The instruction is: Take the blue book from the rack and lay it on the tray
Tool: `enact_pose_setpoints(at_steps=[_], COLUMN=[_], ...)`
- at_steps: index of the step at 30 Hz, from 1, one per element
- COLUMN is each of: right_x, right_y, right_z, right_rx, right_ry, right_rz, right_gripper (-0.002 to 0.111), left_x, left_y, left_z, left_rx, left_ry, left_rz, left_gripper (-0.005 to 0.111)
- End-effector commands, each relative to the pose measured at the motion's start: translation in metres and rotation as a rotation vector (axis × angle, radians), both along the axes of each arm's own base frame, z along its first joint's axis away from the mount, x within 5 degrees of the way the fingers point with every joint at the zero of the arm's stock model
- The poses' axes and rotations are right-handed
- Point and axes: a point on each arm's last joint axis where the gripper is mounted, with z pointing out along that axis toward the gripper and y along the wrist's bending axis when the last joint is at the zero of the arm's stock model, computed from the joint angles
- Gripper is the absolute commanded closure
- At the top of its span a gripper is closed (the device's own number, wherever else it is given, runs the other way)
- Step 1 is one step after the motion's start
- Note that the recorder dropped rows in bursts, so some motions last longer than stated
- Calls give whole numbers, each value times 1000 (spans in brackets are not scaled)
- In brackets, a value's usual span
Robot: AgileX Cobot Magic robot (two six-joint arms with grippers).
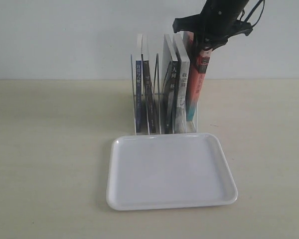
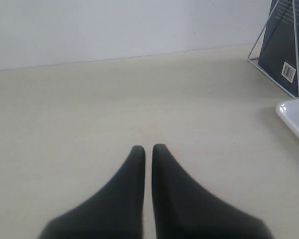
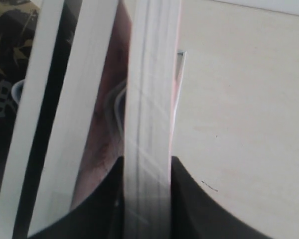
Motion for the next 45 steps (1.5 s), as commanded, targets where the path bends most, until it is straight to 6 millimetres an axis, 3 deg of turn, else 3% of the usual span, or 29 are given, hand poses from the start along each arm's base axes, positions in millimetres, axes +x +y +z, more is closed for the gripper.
enact_pose_setpoints(at_steps=[1, 6, 8, 11, 12, 14, 17, 23, 29, 33, 40, 45], right_x=[0, 0, 0, 0, 0, 0, -6, -31, -51, -57, -63, -63], right_y=[1, -1, -1, -1, -1, -1, -3, -11, -8, 8, 27, 28], right_z=[4, -3, -3, -3, -3, -2, 16, 71, 101, 100, 84, 66], right_rx=[8, -18, -20, -12, -10, -7, 1, 38, 130, 123, 43, 21], right_ry=[-31, -13, -15, -10, -9, -9, -46, -157, -195, -193, -170, -111], right_rz=[1, 2, 13, -2, -7, -12, -13, -14, 17, 68, 132, 134], right_gripper=[108, 107, 93, 57, 55, 58, 70, 70, 71, 74, 92, 84], left_x=[0, 0, 0, 0, 0, 0, 0, 0, 0, 0, 0, 0], left_y=[0, 0, 0, 0, 0, 0, 0, 0, 0, 0, 0, 0], left_z=[2, 2, 2, 2, 2, 2, 2, 2, 2, 2, 2, 2], left_rx=[1, 1, 1, 1, 1, 1, 1, 1, 1, 1, 1, 1], left_ry=[-19, -19, -19, -19, -19, -19, -19, -19, -19, -19, -19, -19], left_rz=[1, 1, 1, 1, 1, 1, 1, 1, 1, 1, 1, 1], left_gripper=[102, 102, 102, 102, 102, 102, 102, 102, 102, 102, 102, 102])
